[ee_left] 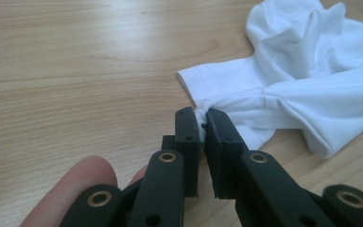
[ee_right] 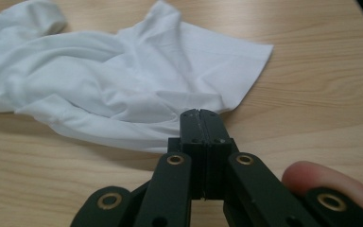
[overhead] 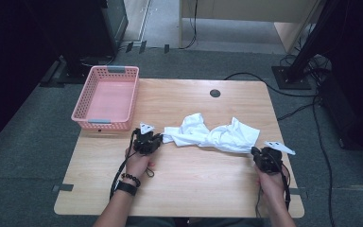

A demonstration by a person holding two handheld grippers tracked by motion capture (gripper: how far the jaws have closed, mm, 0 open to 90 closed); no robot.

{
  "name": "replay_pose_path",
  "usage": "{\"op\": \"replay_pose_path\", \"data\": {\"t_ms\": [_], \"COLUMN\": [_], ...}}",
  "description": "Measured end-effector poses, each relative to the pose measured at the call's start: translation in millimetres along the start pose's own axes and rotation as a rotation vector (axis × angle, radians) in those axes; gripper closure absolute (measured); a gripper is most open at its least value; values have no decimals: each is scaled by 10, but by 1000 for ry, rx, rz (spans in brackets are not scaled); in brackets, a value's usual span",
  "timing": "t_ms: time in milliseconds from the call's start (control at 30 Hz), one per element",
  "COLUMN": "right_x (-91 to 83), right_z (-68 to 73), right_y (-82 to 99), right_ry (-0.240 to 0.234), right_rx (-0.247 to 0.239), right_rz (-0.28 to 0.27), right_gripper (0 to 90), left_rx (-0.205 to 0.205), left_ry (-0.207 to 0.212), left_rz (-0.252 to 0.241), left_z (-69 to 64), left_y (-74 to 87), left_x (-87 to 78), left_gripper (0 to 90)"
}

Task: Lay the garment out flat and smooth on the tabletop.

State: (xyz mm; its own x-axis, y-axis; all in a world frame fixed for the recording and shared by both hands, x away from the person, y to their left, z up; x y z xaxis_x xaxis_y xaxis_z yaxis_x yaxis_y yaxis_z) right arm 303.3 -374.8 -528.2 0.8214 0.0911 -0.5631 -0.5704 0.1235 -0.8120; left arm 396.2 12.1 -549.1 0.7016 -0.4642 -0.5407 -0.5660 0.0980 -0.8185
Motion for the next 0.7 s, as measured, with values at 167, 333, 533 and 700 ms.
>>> {"op": "replay_pose_path", "data": {"t_ms": [167, 333, 533, 700], "right_x": [-11, -18, -164, -129], "right_z": [-388, -623, -473, 251], "right_y": [21, 43, -152, -244], "right_ry": [92, 167, 78, -133], "right_rx": [78, 113, 101, -51], "right_rz": [6, 6, -95, -85], "right_gripper": [900, 900, 720, 635], "left_rx": [-57, -75, -67, -63], "left_ry": [4, -1, 30, 58], "left_rz": [-26, -50, -68, -88], "left_z": [56, 77, 56, 43], "left_y": [-18, -24, -27, -33], "left_x": [-30, -54, -71, -98], "left_gripper": [863, 857, 801, 727]}}
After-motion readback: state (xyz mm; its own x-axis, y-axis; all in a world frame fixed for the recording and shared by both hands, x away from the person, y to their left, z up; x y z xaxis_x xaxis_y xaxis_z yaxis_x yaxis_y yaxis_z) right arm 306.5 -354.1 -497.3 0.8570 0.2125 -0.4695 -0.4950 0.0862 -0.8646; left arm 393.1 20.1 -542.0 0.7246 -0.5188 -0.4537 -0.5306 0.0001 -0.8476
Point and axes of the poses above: each handheld gripper's, and its own axes: x roughly forward along the jaws, y roughly out of its underside, z roughly to its left, the point moved 5 cm from there along x, roughly forward along the jaws, and after that the axes turned 5 degrees about -z, right-handed, at the moved point
